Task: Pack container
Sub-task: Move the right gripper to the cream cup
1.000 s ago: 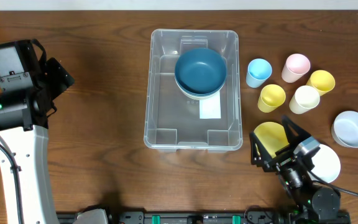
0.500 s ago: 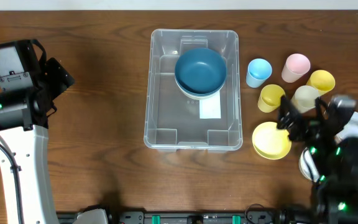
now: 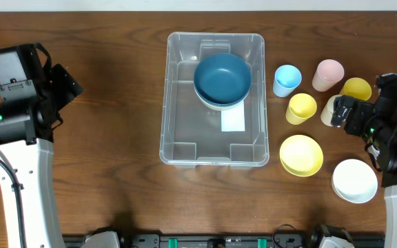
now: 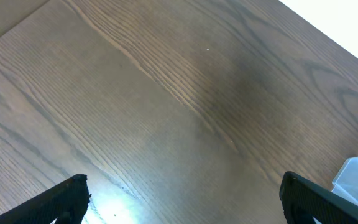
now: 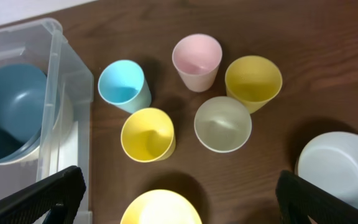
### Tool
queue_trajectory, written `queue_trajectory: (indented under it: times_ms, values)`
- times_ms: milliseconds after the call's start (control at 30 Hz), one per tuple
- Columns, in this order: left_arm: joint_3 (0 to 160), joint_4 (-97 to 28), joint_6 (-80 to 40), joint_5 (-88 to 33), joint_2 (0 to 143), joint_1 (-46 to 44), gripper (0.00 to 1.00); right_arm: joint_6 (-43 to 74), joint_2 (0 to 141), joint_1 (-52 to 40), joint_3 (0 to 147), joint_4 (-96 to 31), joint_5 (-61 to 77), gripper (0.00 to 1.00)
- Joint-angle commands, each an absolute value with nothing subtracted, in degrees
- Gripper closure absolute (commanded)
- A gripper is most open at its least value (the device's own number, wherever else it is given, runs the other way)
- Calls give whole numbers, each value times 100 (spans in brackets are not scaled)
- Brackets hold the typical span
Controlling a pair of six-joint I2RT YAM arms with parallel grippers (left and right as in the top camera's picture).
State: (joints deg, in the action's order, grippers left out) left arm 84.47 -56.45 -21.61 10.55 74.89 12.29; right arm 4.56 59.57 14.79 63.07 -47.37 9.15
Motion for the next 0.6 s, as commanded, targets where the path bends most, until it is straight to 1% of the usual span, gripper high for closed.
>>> queue_trajectory:
  times_ms: [0,33,133,200,267,367,400,467,567]
  values:
    - [8508,-5653,-2167,1118,7522,1253,2,528,5957,1511,6449,-4759,784,1]
    - [8508,-5653,-2167,1118,7522,1253,2,539,5972,1511,6449,-4768,609,1]
    - [8508,-5655,-2167,1118,7522,1253,2,993,6090,1516,6449,-4941,-290,6]
    - [8508,-5653,-2167,1120,7522,1253,2,1192,6239,1538,6449,-5046,-576,9]
    - [8508,-5655,-2167,1118,7522,1253,2,1201,6455,1559,6449,-5070,-580,14]
    - [8508,-5653,-2167,1120,7522,1253,2,1199,6794,1564,6449,-4987,-580,31]
    - [8508,-5653,-2167,1118,7522,1253,2,1201,6917,1566,6449,-4904,-580,35]
    - [8508,-5655,-2167,1118,7522,1253,2,1203,7140,1566,6449,-4748,-580,35]
    - [8508,-5653,-2167,1118,7522,1253,2,1247,7446,1599,6449,-4598,-580,40]
